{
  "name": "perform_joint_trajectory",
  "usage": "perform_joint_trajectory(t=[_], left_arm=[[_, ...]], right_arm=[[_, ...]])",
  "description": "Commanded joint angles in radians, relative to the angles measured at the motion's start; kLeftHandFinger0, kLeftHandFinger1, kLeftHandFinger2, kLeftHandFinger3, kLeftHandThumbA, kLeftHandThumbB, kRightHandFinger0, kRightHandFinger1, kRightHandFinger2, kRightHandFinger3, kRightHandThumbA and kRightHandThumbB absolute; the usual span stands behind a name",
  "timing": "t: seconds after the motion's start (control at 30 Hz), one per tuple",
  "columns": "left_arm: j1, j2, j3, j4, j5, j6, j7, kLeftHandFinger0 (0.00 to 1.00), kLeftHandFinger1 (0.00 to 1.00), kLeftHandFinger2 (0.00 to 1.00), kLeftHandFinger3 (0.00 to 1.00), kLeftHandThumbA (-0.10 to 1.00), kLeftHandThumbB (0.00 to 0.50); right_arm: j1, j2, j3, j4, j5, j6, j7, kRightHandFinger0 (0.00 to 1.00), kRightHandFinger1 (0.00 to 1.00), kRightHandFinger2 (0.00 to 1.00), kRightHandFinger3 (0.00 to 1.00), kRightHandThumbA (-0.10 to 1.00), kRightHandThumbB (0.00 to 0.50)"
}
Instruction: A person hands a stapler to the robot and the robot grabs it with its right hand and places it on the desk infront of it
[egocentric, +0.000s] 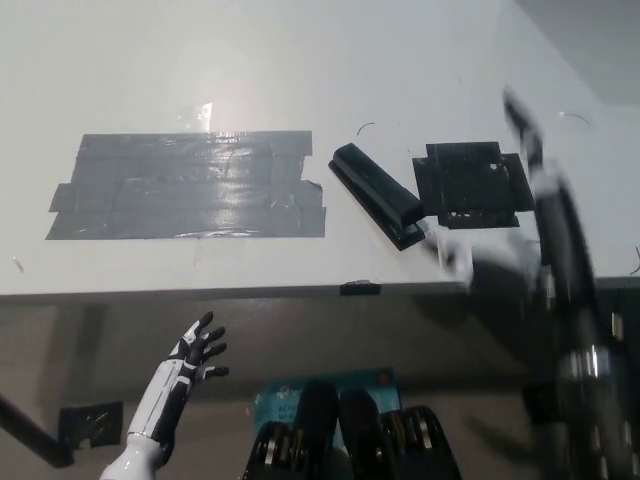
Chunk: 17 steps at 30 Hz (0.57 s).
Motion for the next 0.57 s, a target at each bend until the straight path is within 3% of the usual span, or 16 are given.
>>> perform_joint_trajectory(t=[0.0, 0.27, 0.53], left_arm=[[0.010, -0.005, 0.003, 0.009, -0.036, -0.075, -0.017, 0.88, 0.97, 0.98, 1.00, 1.00, 0.462], [0.058, -0.015, 0.005, 0.008, -0.051, -0.089, -0.014, 0.89, 0.99, 1.00, 1.00, 1.00, 0.469], [0.095, -0.031, 0.013, 0.011, -0.047, -0.117, 0.000, 0.93, 1.00, 1.00, 1.00, 1.00, 0.453]], right_arm=[[0.168, 0.021, -0.001, 0.006, 0.097, -0.233, -0.040, 1.00, 1.00, 1.00, 1.00, 1.00, 0.293], [0.260, 0.004, -0.004, 0.262, 0.116, -0.350, -0.032, 1.00, 1.00, 1.00, 1.00, 0.99, 0.200], [0.233, -0.036, 0.003, 0.397, 0.098, -0.379, 0.002, 1.00, 1.00, 1.00, 1.00, 1.00, 0.199]])
